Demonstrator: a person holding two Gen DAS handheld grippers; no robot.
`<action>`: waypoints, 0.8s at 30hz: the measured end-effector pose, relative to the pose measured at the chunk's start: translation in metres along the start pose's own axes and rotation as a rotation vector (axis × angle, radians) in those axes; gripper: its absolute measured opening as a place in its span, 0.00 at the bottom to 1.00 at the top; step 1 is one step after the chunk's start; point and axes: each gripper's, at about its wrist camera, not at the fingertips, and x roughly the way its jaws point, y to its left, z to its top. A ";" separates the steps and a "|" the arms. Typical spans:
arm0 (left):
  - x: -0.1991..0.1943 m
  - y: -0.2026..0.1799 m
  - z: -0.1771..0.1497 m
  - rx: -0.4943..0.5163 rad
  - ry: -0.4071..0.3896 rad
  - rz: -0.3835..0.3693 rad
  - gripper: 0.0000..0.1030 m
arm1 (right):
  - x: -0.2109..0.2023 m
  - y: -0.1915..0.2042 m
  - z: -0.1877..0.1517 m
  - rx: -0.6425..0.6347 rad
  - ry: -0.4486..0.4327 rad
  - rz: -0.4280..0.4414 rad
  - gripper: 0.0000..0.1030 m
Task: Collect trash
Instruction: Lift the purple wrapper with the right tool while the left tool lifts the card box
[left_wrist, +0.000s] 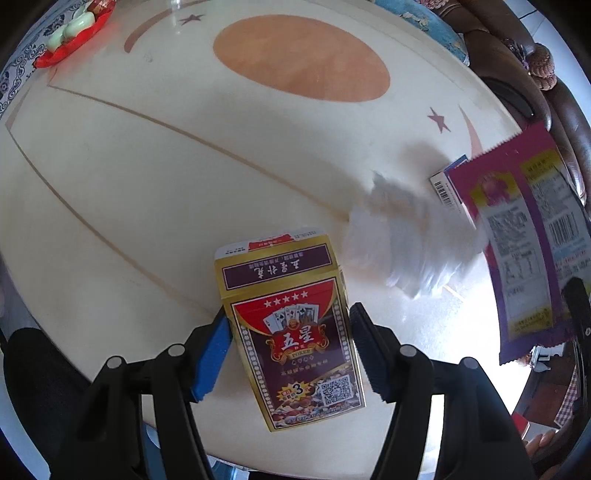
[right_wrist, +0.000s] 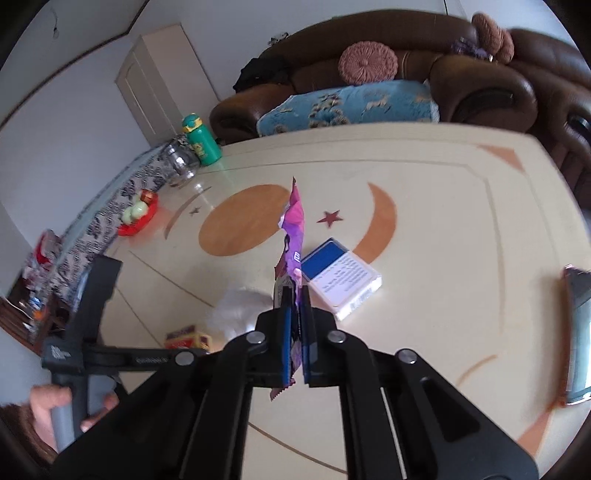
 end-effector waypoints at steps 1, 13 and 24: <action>-0.002 0.000 -0.002 0.004 0.002 -0.003 0.60 | -0.002 0.002 0.000 -0.005 -0.001 -0.009 0.06; -0.019 -0.003 -0.007 0.046 -0.022 -0.031 0.59 | -0.023 0.035 -0.011 -0.086 -0.005 -0.091 0.06; -0.047 -0.004 -0.015 0.108 -0.065 -0.062 0.59 | -0.056 0.050 -0.009 -0.114 -0.039 -0.133 0.06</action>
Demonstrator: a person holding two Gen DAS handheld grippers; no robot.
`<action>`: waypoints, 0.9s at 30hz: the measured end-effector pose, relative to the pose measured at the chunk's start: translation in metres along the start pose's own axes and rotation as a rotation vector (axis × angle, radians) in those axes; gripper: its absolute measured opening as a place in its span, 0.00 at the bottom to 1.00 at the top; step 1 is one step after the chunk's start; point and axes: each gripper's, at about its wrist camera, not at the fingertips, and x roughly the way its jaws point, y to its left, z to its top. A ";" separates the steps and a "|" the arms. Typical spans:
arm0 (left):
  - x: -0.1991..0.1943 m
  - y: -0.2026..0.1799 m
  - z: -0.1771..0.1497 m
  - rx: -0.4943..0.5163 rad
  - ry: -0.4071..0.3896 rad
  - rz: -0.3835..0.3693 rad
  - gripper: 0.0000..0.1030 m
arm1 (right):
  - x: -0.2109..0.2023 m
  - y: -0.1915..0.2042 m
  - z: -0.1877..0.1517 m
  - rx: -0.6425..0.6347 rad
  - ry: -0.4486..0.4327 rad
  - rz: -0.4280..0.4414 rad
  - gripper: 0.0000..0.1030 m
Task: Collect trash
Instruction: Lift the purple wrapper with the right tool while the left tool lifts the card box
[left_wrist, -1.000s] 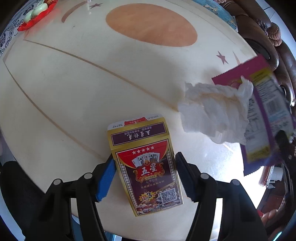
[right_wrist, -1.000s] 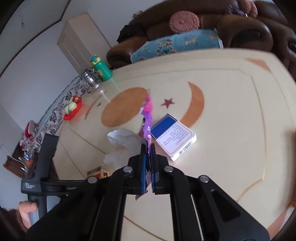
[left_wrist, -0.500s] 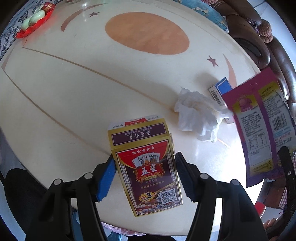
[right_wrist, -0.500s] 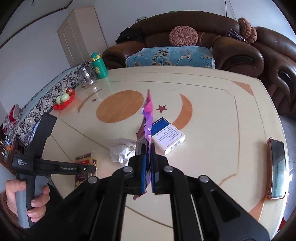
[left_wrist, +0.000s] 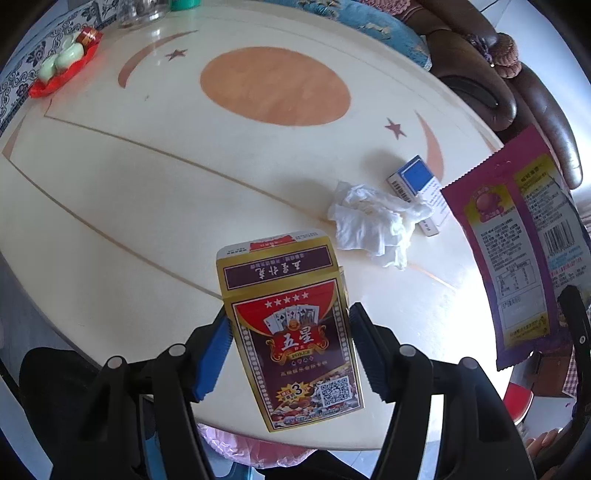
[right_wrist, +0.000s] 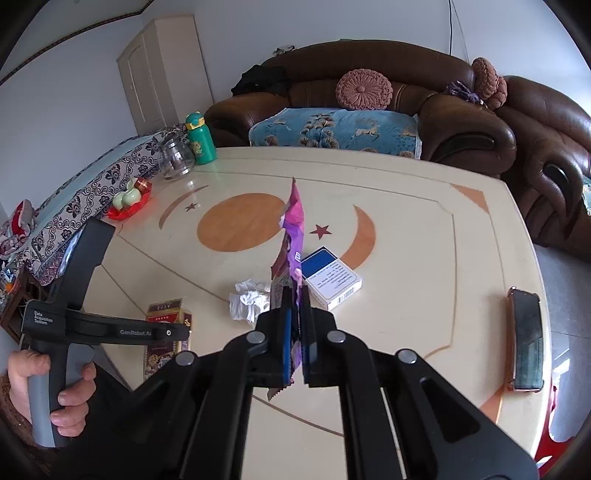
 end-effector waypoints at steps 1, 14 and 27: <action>0.000 0.001 -0.002 0.004 -0.003 -0.003 0.59 | -0.002 0.001 0.000 -0.003 0.000 -0.003 0.06; -0.055 -0.004 -0.037 0.147 -0.116 -0.001 0.59 | -0.040 0.043 -0.001 -0.062 0.001 -0.047 0.06; -0.102 0.001 -0.098 0.322 -0.206 0.009 0.59 | -0.089 0.098 -0.021 -0.108 0.003 -0.080 0.05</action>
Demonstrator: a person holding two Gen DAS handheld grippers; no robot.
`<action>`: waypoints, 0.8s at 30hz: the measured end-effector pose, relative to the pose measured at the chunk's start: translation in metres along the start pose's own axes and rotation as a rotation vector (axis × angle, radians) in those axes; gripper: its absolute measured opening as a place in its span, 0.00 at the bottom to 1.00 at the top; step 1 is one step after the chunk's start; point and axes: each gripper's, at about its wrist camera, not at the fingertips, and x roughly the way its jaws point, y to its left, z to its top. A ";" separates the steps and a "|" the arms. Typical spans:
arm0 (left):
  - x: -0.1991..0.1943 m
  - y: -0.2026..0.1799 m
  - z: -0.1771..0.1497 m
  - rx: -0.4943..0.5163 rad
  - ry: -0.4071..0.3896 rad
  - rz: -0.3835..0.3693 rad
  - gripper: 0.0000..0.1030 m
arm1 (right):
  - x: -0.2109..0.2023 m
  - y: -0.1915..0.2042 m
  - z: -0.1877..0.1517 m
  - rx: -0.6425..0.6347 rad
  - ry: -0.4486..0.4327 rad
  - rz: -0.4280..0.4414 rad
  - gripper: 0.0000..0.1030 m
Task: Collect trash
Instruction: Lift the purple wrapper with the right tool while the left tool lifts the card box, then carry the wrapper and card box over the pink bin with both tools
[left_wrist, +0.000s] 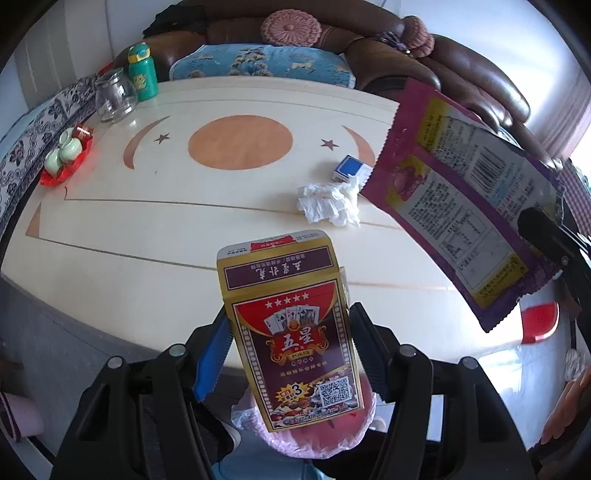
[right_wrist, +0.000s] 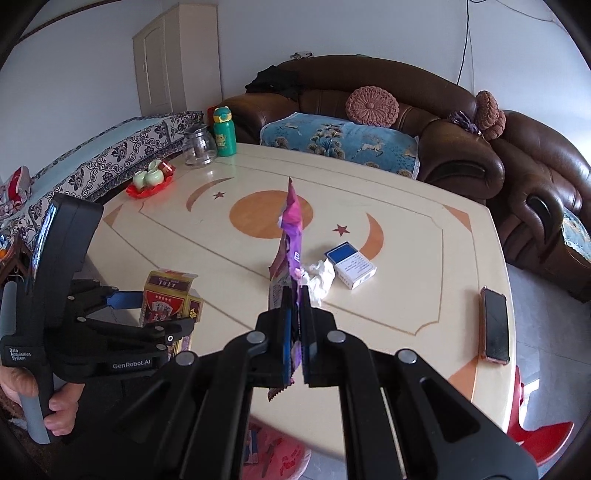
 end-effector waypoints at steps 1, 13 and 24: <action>-0.005 0.000 -0.005 0.012 -0.004 -0.003 0.59 | -0.003 0.003 -0.002 0.000 0.002 -0.002 0.05; -0.037 -0.001 -0.062 0.151 -0.040 -0.011 0.59 | -0.046 0.042 -0.052 0.033 0.041 -0.041 0.05; -0.035 0.002 -0.108 0.251 0.026 -0.088 0.59 | -0.073 0.058 -0.113 0.101 0.121 -0.076 0.06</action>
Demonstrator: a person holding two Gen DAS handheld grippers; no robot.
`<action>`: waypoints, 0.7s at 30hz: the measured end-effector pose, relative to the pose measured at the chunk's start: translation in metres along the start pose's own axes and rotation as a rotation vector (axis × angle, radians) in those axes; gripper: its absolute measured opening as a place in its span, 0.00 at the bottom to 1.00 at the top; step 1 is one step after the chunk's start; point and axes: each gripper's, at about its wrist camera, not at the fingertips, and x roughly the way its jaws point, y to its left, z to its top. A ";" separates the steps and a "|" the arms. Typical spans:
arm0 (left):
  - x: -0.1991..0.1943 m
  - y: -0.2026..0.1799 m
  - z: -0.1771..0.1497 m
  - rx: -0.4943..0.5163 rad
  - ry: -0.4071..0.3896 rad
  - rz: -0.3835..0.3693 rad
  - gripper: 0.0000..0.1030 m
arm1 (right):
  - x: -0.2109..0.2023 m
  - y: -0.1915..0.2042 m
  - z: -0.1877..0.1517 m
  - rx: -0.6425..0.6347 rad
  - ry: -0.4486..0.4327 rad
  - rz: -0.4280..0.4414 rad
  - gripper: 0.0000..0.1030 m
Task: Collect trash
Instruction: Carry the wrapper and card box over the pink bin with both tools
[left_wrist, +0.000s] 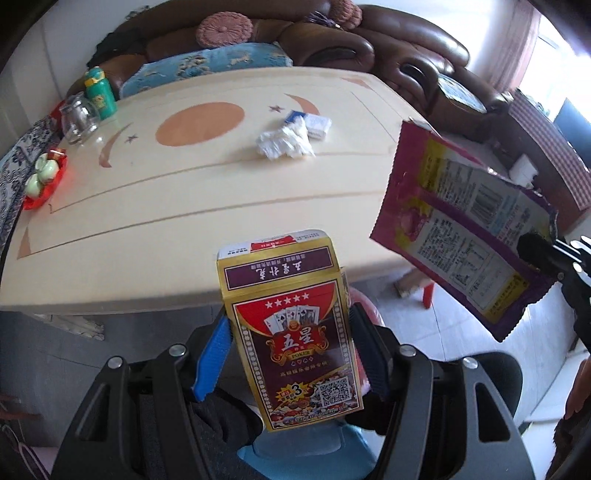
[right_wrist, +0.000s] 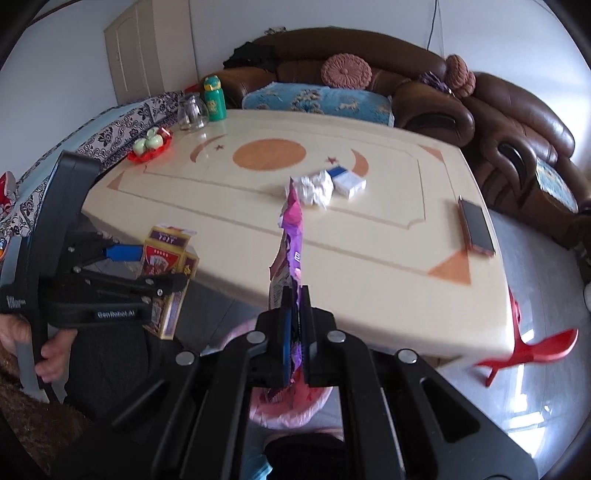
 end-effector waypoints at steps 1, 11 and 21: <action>0.002 -0.002 -0.006 0.016 0.009 -0.025 0.59 | 0.001 0.002 -0.007 0.004 0.012 -0.002 0.06; 0.058 -0.012 -0.046 0.075 0.148 -0.076 0.59 | 0.043 0.017 -0.065 0.047 0.143 0.017 0.06; 0.120 -0.002 -0.064 0.060 0.261 -0.130 0.59 | 0.106 0.019 -0.101 0.085 0.242 0.037 0.06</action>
